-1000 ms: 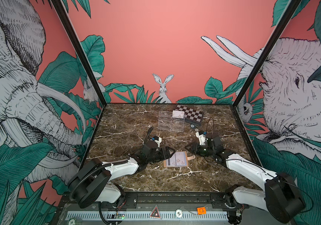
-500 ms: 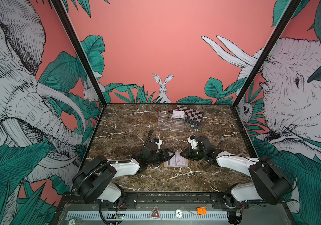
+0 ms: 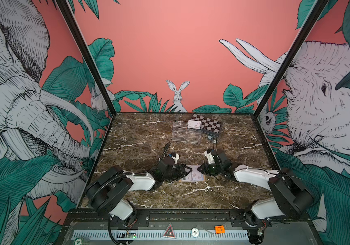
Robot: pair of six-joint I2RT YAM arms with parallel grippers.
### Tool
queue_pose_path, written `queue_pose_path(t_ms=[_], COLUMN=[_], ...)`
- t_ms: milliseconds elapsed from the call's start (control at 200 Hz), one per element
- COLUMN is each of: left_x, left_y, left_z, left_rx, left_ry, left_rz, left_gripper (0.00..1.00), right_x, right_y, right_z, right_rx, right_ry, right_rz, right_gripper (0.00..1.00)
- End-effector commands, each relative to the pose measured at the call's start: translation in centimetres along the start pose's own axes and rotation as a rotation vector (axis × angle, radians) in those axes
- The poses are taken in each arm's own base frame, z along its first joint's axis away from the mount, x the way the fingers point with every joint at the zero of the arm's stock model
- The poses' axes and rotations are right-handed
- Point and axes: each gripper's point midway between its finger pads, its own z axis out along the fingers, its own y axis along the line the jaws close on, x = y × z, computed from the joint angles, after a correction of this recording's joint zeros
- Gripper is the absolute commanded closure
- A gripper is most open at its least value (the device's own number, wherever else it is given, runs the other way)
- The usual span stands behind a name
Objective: Take the credit cards out of the card holder
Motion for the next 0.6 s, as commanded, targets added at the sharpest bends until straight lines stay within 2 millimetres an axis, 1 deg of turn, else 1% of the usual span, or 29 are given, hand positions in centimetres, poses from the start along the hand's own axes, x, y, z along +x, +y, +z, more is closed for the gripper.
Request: queue_pose_path(t_ms=[0,145,595], left_x=[0.1,0.4,0.9], left_y=[-1.0,-0.7,0.6], left_z=[0.4,0.8,1.9], left_rx=[0.04,0.036,0.02], left_ry=[0.003,0.01,0.014], left_rz=[-0.002,-0.014,-0.049], left_gripper=[0.5,0.52,0.59], right_x=[0.2,0.6,1.4], right_y=[-0.9,-1.5,-2.8], right_z=[-0.2,0.0,0.3], right_rx=[0.03,0.036,0.054], right_ry=[-0.014,-0.01,0.007], right_rz=[-0.008,0.004,0.018], right_gripper=[0.95,0.96,0.97])
